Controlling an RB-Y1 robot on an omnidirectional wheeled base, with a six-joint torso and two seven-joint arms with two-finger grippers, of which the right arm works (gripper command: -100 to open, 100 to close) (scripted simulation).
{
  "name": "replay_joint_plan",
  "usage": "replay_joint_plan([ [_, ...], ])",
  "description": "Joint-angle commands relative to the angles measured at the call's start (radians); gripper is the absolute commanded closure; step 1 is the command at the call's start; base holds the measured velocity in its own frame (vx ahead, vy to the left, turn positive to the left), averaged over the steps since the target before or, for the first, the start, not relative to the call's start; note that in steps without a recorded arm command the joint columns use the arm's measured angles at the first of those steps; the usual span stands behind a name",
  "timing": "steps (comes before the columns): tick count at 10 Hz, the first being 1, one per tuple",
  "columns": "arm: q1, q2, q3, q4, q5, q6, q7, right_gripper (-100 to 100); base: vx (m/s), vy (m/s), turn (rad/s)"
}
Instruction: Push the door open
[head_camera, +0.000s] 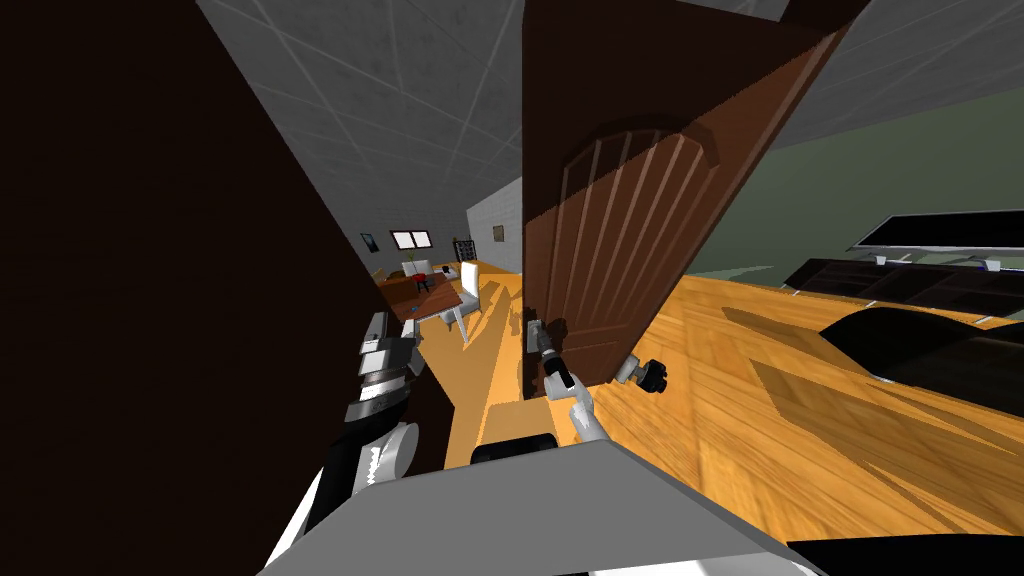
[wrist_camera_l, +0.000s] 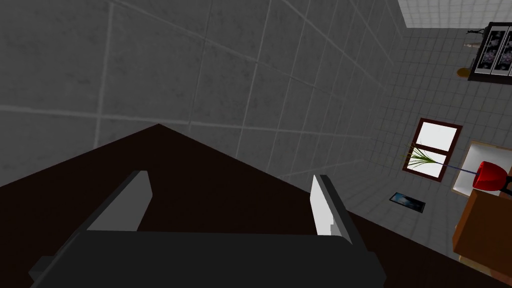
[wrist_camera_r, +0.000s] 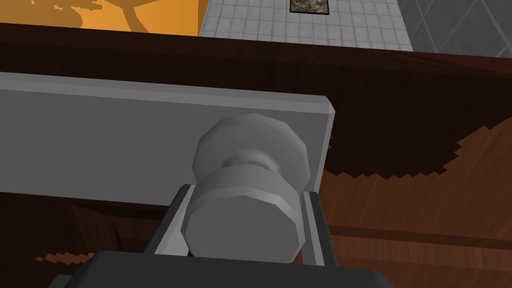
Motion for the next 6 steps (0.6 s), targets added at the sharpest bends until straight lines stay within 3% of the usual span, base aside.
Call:
replay_joint_plan([
  [1, 0.004, 0.000, 0.001, 0.003, 0.000, 0.002, 0.000, 100, -0.032, 0.000, -0.001],
  [4, 0.004, 0.000, 0.001, 0.003, 0.000, 0.002, 0.000, 100, -0.012, 0.000, -0.003],
  [6, 0.009, -0.008, 0.011, 0.002, -0.009, 0.005, 0.009, 100, 0.175, -0.005, -0.128],
])
